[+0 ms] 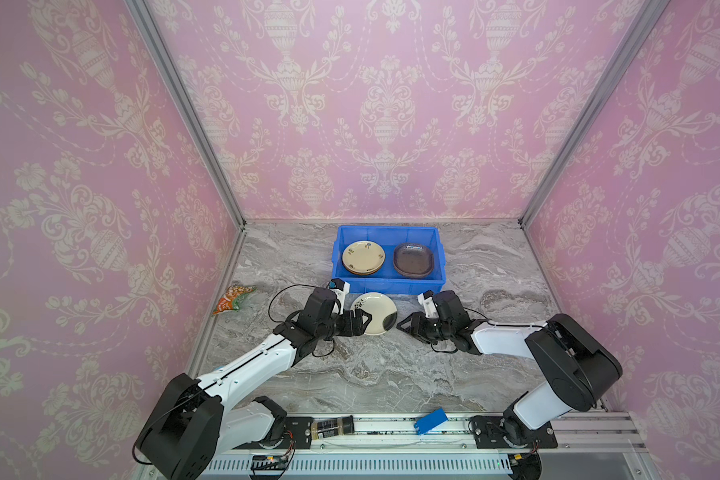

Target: Place the plates into the plastic bin on the countertop

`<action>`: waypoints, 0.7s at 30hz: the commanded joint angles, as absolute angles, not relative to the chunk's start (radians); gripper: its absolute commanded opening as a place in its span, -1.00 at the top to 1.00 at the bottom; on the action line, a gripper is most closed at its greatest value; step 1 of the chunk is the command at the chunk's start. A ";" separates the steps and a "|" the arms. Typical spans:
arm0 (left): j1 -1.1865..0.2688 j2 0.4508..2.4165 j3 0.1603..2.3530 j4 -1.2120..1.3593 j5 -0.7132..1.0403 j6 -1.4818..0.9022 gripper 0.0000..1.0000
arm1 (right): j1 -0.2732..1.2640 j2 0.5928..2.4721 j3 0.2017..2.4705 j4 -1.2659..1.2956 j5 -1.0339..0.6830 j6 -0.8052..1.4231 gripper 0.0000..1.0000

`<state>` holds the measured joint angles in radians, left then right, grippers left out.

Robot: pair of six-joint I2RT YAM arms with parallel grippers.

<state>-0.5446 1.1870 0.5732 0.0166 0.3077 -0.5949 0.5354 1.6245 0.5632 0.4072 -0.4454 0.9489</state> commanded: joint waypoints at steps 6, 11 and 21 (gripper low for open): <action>-0.501 1.176 0.515 0.094 0.348 -0.684 -0.59 | 0.540 1.749 0.545 0.662 -0.436 1.075 0.34; -0.475 1.174 0.492 0.115 0.357 -0.693 -0.59 | 0.540 1.802 0.581 0.653 -0.444 1.089 0.34; -0.466 1.220 0.484 0.171 0.359 -0.712 -0.58 | 0.534 1.855 0.596 0.687 -0.455 1.125 0.62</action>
